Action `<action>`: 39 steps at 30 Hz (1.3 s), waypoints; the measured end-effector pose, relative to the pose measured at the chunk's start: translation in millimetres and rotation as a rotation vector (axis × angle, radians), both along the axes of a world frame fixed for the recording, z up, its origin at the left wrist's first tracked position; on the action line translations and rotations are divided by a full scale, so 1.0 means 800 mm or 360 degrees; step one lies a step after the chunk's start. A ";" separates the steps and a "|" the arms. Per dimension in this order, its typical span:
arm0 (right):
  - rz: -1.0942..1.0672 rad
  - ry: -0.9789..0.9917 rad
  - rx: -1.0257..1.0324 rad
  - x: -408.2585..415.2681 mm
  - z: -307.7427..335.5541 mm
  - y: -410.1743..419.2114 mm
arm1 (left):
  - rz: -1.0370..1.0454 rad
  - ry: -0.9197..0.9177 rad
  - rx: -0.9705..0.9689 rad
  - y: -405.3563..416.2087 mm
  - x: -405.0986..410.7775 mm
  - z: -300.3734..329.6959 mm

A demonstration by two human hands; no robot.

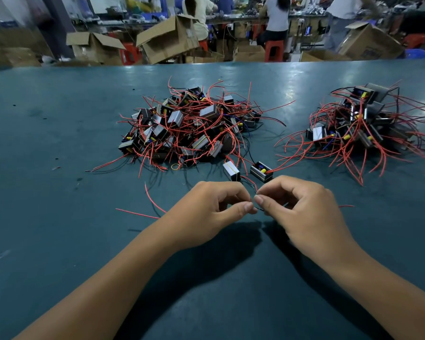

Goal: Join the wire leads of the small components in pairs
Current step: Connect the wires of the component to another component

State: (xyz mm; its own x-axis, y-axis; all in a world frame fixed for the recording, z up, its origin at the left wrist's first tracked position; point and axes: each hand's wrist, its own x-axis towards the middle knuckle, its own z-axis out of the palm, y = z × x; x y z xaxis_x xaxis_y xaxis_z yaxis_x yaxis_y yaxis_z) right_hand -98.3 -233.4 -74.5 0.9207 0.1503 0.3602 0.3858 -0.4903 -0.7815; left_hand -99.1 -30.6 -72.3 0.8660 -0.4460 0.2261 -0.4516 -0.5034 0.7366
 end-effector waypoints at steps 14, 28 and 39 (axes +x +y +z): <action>0.0056 0.0311 0.0171 -0.001 -0.005 -0.001 | -0.0020 0.0281 -0.0085 0.001 0.002 0.000; 0.0188 0.0404 0.0414 0.003 -0.014 0.003 | 0.0005 0.0369 -0.0374 -0.005 0.005 -0.003; 0.0208 0.0333 0.0495 0.004 -0.017 0.008 | 0.0115 0.0419 -0.0381 -0.008 0.005 -0.004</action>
State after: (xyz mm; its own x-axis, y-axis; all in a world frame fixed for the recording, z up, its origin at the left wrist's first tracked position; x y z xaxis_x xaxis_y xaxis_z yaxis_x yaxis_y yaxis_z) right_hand -95.0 -227.1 -88.1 0.9593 0.1844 0.2139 0.2462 -0.1749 -0.9533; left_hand -95.0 -37.4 -75.3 0.9358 -0.3430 0.0814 -0.2001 -0.3265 0.9238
